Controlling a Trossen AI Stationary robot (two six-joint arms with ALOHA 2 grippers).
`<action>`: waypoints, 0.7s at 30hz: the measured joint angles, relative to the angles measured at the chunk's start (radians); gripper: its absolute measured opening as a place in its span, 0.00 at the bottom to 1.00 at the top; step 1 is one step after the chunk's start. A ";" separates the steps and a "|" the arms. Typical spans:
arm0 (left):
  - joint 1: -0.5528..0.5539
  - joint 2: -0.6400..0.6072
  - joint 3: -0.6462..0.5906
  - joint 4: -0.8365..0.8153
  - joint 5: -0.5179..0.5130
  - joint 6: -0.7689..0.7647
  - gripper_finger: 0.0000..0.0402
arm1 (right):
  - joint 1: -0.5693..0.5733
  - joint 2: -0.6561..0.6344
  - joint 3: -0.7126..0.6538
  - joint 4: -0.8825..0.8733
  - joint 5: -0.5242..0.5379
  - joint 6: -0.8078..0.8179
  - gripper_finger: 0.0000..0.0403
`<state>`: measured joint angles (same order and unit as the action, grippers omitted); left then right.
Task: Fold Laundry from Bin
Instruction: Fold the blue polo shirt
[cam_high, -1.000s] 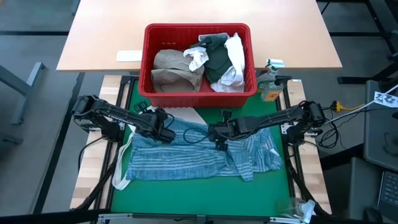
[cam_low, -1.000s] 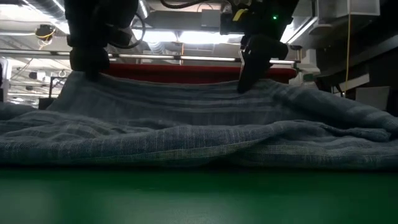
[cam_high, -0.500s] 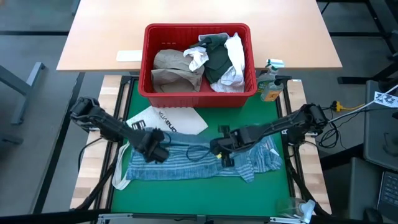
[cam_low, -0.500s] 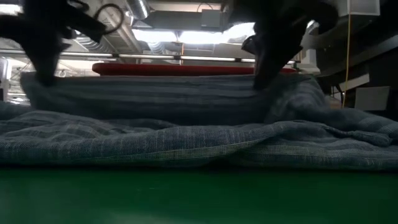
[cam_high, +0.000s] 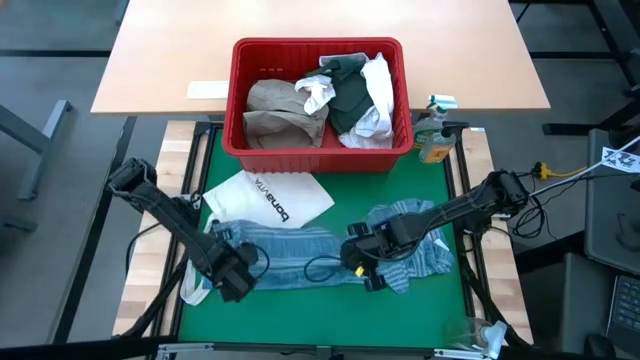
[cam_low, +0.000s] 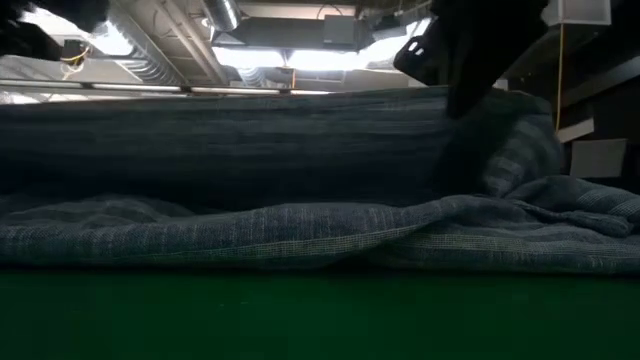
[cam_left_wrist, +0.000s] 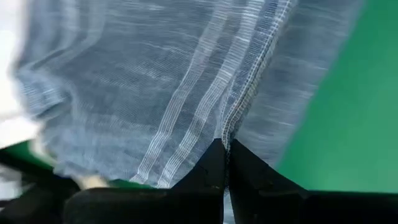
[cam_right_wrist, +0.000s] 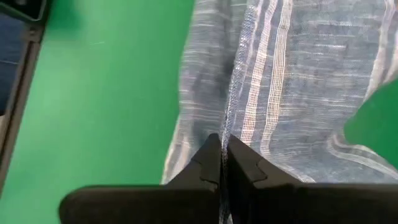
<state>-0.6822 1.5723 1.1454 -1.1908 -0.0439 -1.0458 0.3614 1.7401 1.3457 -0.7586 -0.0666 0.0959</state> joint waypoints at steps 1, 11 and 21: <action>-0.010 0.000 0.000 0.021 0.009 0.000 0.00 | 0.000 0.000 0.000 -0.001 -0.011 0.000 0.02; -0.058 0.000 0.000 0.122 0.009 -0.002 0.01 | -0.001 0.000 0.000 0.000 -0.134 0.003 0.02; -0.059 0.000 0.000 0.144 0.010 0.000 0.02 | -0.001 0.000 0.000 0.002 -0.145 0.003 0.02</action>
<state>-0.7414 1.5723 1.1454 -1.0472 -0.0341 -1.0462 0.3603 1.7401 1.3457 -0.7567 -0.2111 0.0990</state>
